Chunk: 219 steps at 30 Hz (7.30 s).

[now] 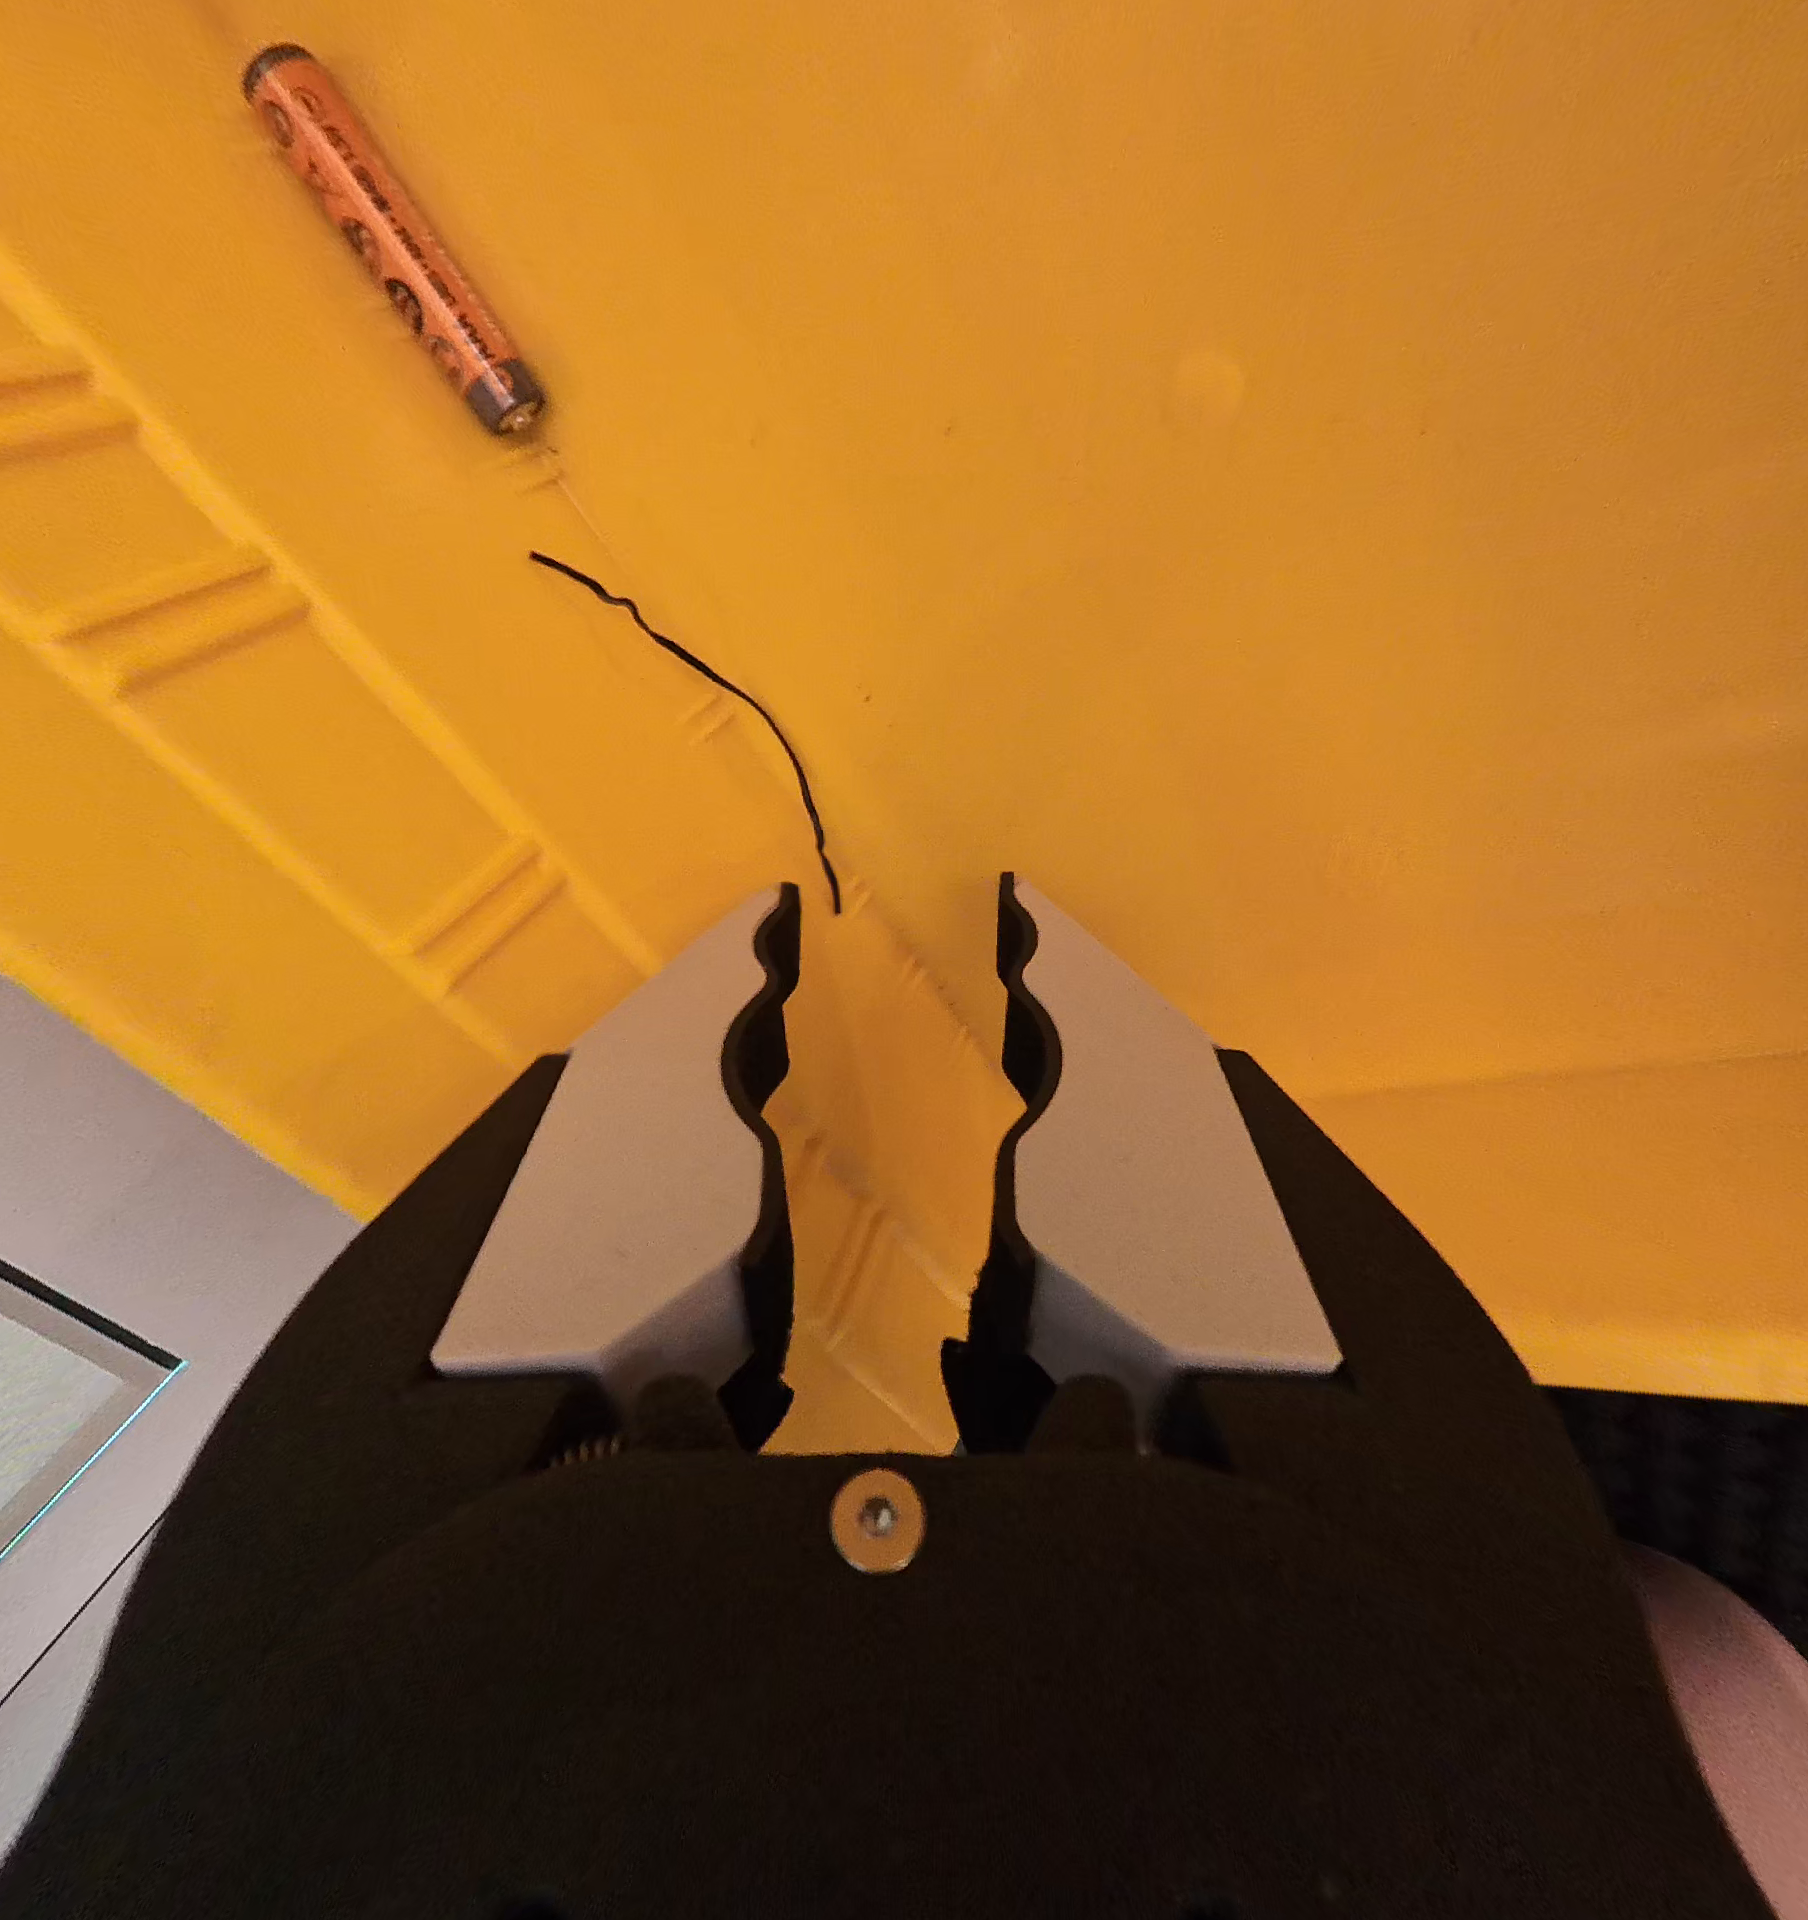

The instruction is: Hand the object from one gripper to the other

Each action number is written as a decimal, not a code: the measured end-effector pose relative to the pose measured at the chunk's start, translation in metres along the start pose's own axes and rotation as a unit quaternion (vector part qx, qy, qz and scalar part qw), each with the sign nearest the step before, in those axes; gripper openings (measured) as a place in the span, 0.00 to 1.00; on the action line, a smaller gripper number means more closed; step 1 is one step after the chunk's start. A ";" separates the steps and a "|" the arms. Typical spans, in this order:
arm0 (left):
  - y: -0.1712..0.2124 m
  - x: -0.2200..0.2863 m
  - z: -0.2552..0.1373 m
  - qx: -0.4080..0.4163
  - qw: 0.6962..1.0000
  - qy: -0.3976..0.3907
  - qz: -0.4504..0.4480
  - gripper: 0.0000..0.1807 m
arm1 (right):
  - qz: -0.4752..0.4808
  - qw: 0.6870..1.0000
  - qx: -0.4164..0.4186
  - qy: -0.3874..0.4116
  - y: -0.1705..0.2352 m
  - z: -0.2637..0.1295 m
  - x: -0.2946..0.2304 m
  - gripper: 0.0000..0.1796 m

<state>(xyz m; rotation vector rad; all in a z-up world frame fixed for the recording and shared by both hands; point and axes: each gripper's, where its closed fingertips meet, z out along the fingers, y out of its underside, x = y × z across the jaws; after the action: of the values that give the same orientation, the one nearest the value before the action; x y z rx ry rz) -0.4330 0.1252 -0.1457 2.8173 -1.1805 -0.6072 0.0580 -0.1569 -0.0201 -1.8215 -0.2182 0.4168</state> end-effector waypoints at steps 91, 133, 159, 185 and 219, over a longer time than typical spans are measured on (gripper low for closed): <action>-0.009 -0.001 -0.036 0.098 0.995 0.013 0.009 0.12 | -0.055 0.990 0.014 -0.132 -0.039 0.049 -0.056 0.21; -0.040 0.041 -0.049 0.170 0.966 0.080 0.177 0.00 | -0.103 0.977 -0.007 -0.186 -0.033 0.059 -0.070 0.22; -0.034 0.229 -0.335 0.695 0.645 0.167 0.269 0.00 | 0.086 0.943 0.137 -0.292 -0.130 0.120 -0.147 0.21; -0.012 0.264 -0.351 0.667 0.638 0.261 0.283 0.23 | -0.394 0.899 0.161 -0.103 -0.130 0.099 -0.130 0.00; -0.023 0.311 -0.380 0.707 0.598 0.245 0.287 0.00 | -0.749 0.634 0.121 0.149 -0.123 0.078 -0.126 0.03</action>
<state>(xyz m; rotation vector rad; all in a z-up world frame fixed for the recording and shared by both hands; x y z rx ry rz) -0.0818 -0.1198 0.0950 2.3187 -2.9421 1.7834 -0.0798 -0.0969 0.1002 -0.8775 -1.2339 -0.9966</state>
